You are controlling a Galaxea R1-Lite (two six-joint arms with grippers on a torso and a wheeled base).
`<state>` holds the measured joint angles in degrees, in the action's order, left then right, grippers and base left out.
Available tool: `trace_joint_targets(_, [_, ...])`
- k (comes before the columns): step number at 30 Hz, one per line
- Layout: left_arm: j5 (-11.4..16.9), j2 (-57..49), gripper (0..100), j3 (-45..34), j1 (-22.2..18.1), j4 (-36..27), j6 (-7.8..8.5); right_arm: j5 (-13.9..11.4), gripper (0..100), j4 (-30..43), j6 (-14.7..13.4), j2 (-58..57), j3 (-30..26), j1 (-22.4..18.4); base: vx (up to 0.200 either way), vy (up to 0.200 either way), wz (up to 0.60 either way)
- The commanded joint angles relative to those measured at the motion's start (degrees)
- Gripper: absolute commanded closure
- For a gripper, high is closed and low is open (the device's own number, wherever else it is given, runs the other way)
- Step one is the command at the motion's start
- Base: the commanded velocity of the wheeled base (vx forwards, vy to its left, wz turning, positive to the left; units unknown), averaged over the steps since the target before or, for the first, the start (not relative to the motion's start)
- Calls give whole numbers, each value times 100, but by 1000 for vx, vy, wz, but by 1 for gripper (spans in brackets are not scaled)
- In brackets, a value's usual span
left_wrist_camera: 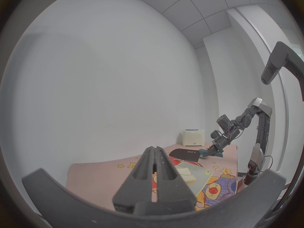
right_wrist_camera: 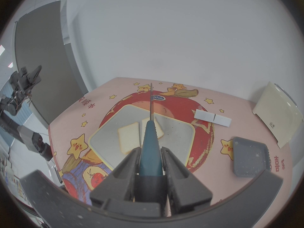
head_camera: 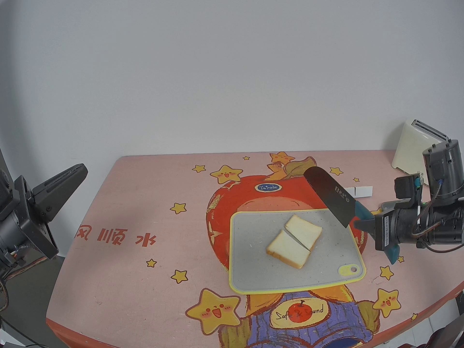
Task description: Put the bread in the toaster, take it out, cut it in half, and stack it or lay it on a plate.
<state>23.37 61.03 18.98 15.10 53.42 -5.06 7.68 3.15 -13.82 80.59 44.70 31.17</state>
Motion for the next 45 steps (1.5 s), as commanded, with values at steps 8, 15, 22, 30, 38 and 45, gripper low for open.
trace_joint_targets(8, [-17, 32, 100, 115, 1, 2, 14, 383, 100, 2, -428, -8, -322, 214, 0, 0, 0])
trace_joint_targets(15, [-8, 32, 100, 106, 1, 2, 14, 1429, 100, -7, -788, 290, -304, 724, 0, 0, 0])
trace_joint_targets(22, [-17, 32, 100, 106, 1, 2, 14, 1711, 100, -7, -824, 352, -278, 785, 0, 0, 0])
trace_joint_targets(30, [-25, 23, 100, 97, 1, 2, 31, 1746, 100, 2, -903, 62, -252, 724, 0, 0, 0])
trace_joint_targets(38, [1, -3, 100, 79, -7, 11, 198, 1746, 100, 37, -894, -61, -278, 671, 0, 0, 0])
trace_joint_targets(45, [10, -3, 100, -8, -7, 11, 313, 1711, 100, 63, -850, -149, -313, 302, 0, 0, 0])
